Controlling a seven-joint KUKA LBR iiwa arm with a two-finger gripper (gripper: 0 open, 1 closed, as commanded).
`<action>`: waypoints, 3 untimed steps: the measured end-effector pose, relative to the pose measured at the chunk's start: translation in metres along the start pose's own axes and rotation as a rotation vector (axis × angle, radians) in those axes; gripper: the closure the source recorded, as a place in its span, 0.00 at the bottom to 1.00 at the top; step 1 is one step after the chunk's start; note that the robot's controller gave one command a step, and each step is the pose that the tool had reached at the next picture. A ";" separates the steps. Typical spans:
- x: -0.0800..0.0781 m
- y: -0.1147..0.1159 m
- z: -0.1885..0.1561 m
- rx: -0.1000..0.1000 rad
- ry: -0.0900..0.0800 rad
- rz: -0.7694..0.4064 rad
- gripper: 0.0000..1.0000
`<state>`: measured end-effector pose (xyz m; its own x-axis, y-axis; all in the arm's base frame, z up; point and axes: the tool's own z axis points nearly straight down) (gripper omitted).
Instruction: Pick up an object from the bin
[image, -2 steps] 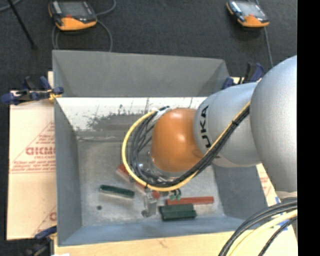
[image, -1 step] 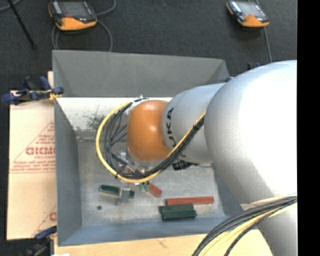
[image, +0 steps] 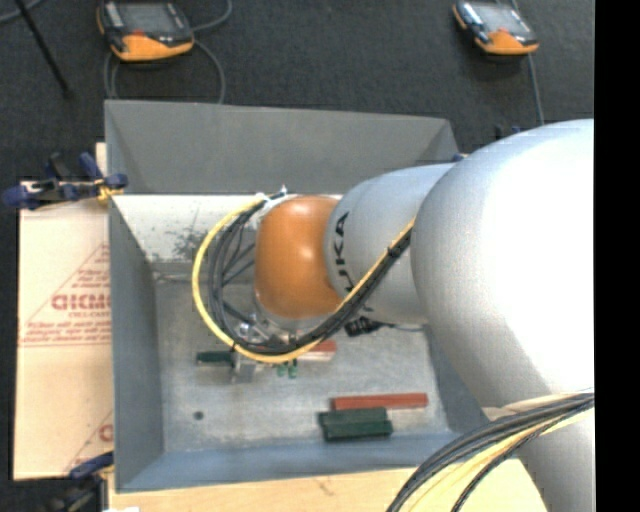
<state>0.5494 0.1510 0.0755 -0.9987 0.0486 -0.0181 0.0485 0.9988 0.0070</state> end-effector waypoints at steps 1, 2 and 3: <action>0.004 -0.001 0.004 0.004 0.014 0.000 0.00; 0.005 -0.001 0.005 0.004 0.015 0.002 1.00; 0.007 -0.020 -0.136 0.006 0.007 -0.078 1.00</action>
Offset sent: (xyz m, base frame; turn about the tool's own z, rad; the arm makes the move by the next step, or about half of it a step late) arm 0.0000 0.0000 0.0000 0.0000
